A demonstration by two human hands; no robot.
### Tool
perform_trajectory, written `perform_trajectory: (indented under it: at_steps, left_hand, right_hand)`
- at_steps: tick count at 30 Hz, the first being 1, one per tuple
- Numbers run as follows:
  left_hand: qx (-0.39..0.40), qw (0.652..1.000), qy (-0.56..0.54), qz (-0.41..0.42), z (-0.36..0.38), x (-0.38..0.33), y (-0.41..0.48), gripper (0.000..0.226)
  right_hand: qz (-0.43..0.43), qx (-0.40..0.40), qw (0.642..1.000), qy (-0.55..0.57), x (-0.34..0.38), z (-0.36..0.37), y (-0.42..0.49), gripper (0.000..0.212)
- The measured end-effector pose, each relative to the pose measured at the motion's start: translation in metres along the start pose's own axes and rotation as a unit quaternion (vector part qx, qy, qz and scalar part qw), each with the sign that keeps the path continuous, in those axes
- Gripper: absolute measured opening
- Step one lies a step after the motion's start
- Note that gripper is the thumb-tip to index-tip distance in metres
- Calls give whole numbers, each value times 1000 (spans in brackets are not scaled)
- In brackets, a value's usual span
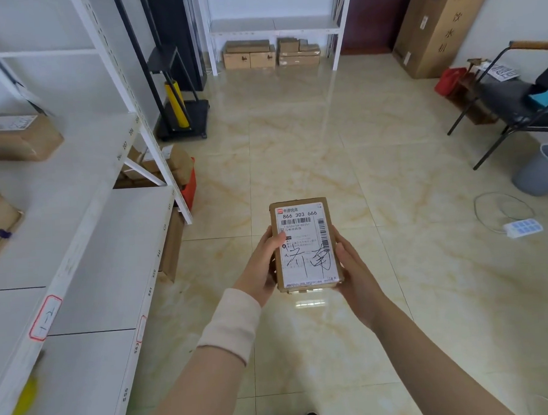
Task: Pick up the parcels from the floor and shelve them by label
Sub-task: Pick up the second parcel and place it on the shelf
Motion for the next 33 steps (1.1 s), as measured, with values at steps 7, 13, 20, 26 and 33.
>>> perform_trajectory:
  at_steps: [7, 13, 20, 26, 33]
  left_hand:
    - [-44, 996, -23, 72, 20, -1, -11, 76]
    - [-60, 988, -32, 141, 23, -1, -14, 59]
    - [-71, 984, -65, 151, 26, -6, -18, 63]
    - [-66, 983, -79, 151, 28, -12, -20, 69]
    - [-65, 984, -79, 147, 22, -20, -18, 68]
  right_hand:
    - [-32, -31, 997, 62, -2, 12, 5, 66]
    - [-52, -87, 986, 130, 7, 21, 10, 56]
    - [-72, -75, 988, 113, 11, 34, 8, 54]
    - [-93, -66, 990, 87, 13, 38, 9, 64]
    - [-102, -56, 990, 74, 12, 48, 16, 80]
Point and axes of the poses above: each hand's wrist, its own y-axis towards the middle knuckle, its own z-axis out of the palm, x = y × z, the point moved 1 cm from there along y, towards the middle knuckle, and after that the axes turned 9 degrees about -x, right-handed, at the moved point
